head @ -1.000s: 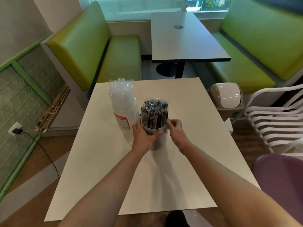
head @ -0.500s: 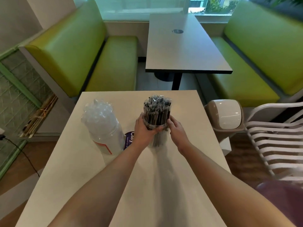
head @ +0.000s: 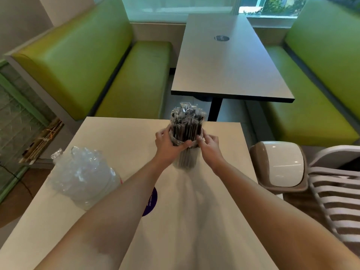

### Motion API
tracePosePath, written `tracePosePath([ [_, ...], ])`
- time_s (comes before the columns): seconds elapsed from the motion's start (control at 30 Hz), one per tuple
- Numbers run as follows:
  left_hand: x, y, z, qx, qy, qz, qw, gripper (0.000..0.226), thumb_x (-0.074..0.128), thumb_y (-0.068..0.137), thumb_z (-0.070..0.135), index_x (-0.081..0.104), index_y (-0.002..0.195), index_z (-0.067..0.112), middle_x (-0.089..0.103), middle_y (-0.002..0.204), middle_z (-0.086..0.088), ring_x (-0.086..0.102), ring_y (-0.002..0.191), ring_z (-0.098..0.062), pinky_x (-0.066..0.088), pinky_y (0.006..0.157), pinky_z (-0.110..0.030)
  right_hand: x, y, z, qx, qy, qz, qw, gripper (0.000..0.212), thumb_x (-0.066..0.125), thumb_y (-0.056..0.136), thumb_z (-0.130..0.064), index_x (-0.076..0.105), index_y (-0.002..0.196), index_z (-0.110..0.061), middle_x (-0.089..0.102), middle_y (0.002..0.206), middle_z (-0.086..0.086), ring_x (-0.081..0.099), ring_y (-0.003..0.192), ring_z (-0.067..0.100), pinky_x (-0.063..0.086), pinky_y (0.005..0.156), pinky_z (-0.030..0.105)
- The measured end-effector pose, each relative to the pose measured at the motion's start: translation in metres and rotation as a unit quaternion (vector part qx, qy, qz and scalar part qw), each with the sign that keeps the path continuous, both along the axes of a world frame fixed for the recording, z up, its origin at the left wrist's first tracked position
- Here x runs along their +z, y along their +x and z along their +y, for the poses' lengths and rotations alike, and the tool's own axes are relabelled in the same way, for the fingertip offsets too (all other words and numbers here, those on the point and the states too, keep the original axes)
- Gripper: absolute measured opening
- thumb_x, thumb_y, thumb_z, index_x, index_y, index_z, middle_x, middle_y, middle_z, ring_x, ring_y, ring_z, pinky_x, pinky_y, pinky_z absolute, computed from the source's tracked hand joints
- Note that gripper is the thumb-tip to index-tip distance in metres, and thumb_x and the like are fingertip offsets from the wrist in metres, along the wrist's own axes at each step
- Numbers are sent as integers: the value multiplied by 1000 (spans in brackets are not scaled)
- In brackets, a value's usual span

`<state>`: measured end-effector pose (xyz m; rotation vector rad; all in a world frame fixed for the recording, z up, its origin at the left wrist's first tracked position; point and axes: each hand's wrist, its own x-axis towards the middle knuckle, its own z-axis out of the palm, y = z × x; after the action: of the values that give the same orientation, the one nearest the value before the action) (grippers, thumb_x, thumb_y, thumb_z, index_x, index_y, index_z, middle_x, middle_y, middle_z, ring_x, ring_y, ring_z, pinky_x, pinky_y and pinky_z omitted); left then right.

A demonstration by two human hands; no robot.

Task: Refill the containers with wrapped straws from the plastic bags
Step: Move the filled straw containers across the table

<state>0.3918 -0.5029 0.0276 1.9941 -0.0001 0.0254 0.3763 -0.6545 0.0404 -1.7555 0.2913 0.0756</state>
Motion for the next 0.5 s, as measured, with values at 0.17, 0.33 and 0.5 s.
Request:
tracePosePath([
  [0.17, -4, 43, -14, -2, -20, 19, 1000, 101, 81, 66, 52, 31, 149, 25, 34, 131, -1, 33, 136, -21, 28, 115, -37, -11, 48, -8, 32, 4, -16, 999, 51, 42, 101, -31, 32, 150, -23, 36, 149, 0, 32, 138, 14, 23, 119, 38],
  [0.33, -2, 71, -19, -10, -51, -2, 999, 72, 81, 78, 29, 43, 139, 23, 46, 133, -1, 44, 129, -18, 38, 110, -36, -25, 87, -13, 41, -3, 5, 999, 65, 44, 95, -43, 21, 154, -24, 29, 157, -1, 23, 146, 17, 20, 120, 45],
  [0.5, 2, 97, -21, -32, -15, -14, 999, 63, 79, 80, 35, 47, 132, 21, 60, 127, -2, 54, 114, -11, 46, 94, -21, -34, 118, -14, 41, -7, 7, 999, 71, 42, 87, -50, 25, 152, -27, 32, 156, -1, 26, 145, 18, 23, 119, 47],
])
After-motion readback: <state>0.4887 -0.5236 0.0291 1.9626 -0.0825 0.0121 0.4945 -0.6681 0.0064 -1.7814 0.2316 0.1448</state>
